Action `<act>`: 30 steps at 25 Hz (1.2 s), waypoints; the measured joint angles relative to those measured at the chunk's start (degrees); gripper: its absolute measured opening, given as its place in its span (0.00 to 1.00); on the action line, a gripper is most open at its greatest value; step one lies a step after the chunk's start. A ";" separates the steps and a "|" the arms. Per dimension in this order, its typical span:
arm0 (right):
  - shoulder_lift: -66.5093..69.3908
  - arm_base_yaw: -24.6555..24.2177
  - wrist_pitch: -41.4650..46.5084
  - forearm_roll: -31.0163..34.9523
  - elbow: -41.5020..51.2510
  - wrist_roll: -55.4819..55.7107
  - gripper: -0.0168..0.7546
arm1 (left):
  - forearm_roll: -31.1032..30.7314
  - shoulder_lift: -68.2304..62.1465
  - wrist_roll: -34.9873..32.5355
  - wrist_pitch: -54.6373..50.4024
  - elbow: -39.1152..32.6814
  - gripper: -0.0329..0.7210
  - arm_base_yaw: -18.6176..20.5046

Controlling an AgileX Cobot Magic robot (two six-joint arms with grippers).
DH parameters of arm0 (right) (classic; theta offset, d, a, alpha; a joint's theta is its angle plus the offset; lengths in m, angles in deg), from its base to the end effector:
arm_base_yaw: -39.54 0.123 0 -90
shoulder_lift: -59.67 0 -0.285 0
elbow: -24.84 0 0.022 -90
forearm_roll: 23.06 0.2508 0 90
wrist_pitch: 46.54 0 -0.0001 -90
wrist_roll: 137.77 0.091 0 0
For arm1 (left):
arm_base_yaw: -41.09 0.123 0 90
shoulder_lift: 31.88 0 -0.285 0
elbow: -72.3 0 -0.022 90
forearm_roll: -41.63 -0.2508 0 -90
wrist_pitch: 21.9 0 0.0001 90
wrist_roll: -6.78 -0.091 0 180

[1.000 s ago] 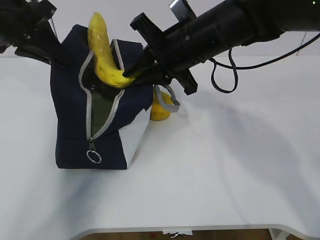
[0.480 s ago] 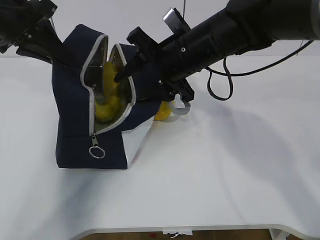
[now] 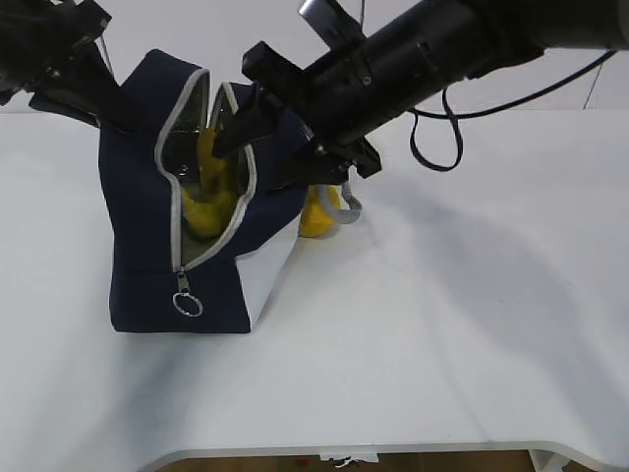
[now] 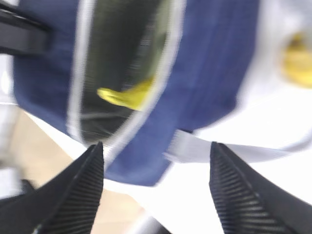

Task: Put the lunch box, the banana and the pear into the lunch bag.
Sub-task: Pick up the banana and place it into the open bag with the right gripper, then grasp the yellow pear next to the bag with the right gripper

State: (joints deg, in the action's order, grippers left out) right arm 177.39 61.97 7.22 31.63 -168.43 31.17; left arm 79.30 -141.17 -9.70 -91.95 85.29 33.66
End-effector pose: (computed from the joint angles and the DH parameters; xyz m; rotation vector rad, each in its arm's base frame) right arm 0.3675 0.2166 0.2795 -0.1835 2.5975 1.2515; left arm 0.3593 -0.0996 0.3156 0.3558 2.7047 -0.8814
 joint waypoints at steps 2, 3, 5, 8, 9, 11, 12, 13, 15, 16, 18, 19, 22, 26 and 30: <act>0.00 -0.09 2.44 -4.63 -2.93 0.00 0.70 | -0.80 0.00 0.00 0.00 0.00 0.05 0.00; 0.00 -0.23 3.78 -6.62 -4.61 0.13 0.70 | -1.39 0.00 -0.10 0.00 0.00 0.05 0.00; 0.00 -0.23 6.30 -11.84 -8.08 1.03 0.70 | -2.37 0.00 -0.10 0.00 0.00 0.05 0.00; 0.00 -0.23 10.42 -20.47 -13.04 3.42 0.70 | -3.63 0.00 -0.10 0.00 0.00 0.05 0.00; 0.00 -0.23 11.94 -23.44 -14.43 4.23 0.70 | -3.96 0.00 -0.10 0.00 0.00 0.05 0.00; 0.00 -0.23 14.44 -28.14 -17.70 5.81 0.70 | -4.24 0.00 -0.10 0.00 0.00 0.05 0.00; 0.00 -0.23 15.67 -30.49 -19.21 6.58 0.70 | -4.24 0.00 -0.10 0.00 0.00 0.05 0.00; 0.00 -0.23 16.38 -32.33 -20.40 6.93 0.70 | -4.35 0.00 -0.10 0.00 0.00 0.05 0.00; 0.00 -0.23 16.91 -36.74 -22.89 7.38 0.70 | -4.47 0.00 -0.10 0.00 0.00 0.05 0.00; 0.00 -0.23 17.13 -38.97 -23.75 7.67 0.70 | -4.69 0.00 -0.10 0.00 0.00 0.05 0.00; 0.00 -0.23 17.39 -42.82 -25.28 8.05 0.70 | -4.93 0.00 -0.10 0.00 0.00 0.05 0.00; 0.00 -0.23 17.52 -44.66 -25.76 8.30 0.70 | -4.93 0.00 -0.10 0.00 0.00 0.05 0.00; 0.00 -0.23 17.78 -47.72 -25.98 8.68 0.70 | -5.02 0.00 -0.10 0.00 0.00 0.05 0.00; 0.00 -0.23 17.91 -51.27 -25.98 10.12 0.70 | -6.34 0.00 -0.10 0.00 0.00 0.05 0.00; 0.00 -0.35 17.91 -57.62 -25.98 13.75 0.70 | -8.43 0.00 -0.10 0.00 0.10 0.05 0.00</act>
State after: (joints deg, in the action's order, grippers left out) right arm 177.39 61.62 25.14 -26.00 -194.41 44.93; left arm 70.88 -141.17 -9.80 -91.95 85.38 33.66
